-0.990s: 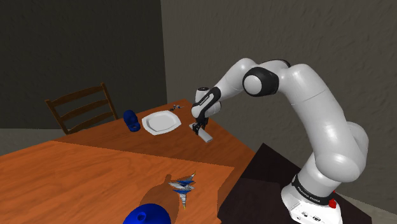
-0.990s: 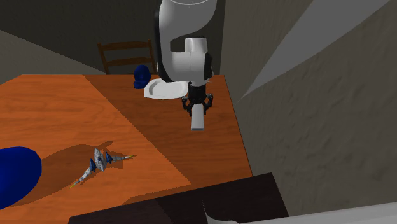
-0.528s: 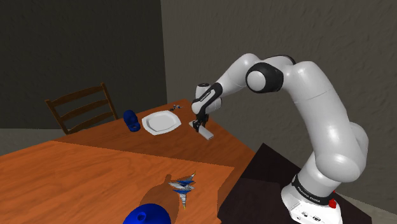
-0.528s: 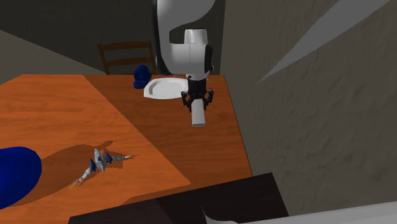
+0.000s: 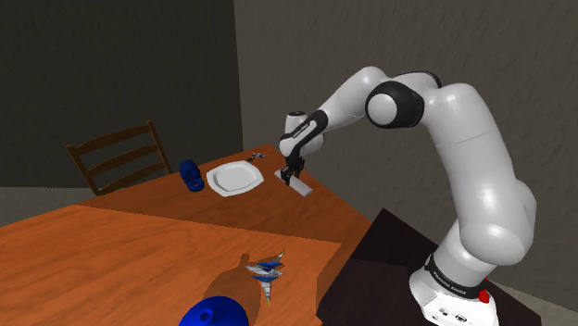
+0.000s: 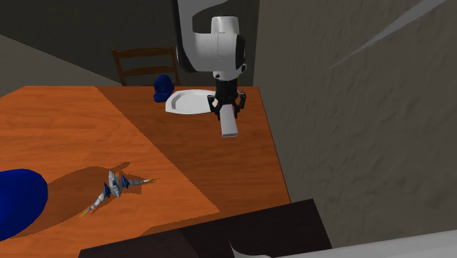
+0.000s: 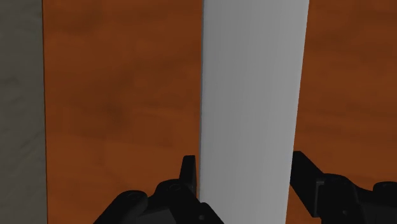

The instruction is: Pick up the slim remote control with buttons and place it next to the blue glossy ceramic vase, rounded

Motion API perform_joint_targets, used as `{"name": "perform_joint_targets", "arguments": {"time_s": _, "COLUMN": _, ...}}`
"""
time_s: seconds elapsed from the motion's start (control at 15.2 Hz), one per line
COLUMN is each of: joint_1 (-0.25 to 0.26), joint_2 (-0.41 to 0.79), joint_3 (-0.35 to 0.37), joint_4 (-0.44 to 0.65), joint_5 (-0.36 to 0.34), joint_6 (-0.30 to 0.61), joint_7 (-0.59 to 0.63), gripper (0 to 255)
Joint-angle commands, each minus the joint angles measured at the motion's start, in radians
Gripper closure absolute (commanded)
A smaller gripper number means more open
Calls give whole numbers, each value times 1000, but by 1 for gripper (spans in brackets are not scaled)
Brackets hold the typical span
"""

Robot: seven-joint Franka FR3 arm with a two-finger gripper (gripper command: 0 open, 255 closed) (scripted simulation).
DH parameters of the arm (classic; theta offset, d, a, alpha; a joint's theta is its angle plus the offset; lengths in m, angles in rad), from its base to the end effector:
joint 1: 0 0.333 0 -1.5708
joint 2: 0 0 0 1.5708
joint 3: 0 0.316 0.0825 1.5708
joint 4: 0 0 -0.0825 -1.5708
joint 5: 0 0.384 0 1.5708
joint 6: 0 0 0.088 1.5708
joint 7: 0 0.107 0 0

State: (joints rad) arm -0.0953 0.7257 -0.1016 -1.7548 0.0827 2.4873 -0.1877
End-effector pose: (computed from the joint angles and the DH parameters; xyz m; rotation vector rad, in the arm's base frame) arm 0.6497 -0.1249 0.1579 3.1222 -0.0761 0.0131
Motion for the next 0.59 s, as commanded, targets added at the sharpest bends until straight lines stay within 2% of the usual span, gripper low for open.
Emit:
{"name": "perform_joint_targets", "arguments": {"time_s": 0.0, "joint_1": 0, "joint_2": -19, "joint_3": -2, "joint_4": -3, "joint_5": -2, "joint_6": -15, "joint_7": 0, "gripper": 255}}
{"name": "perform_joint_targets", "arguments": {"time_s": 0.53, "joint_1": 6, "joint_2": -100, "joint_3": -10, "joint_4": -17, "joint_5": -11, "joint_6": -83, "joint_7": 4, "gripper": 255}}
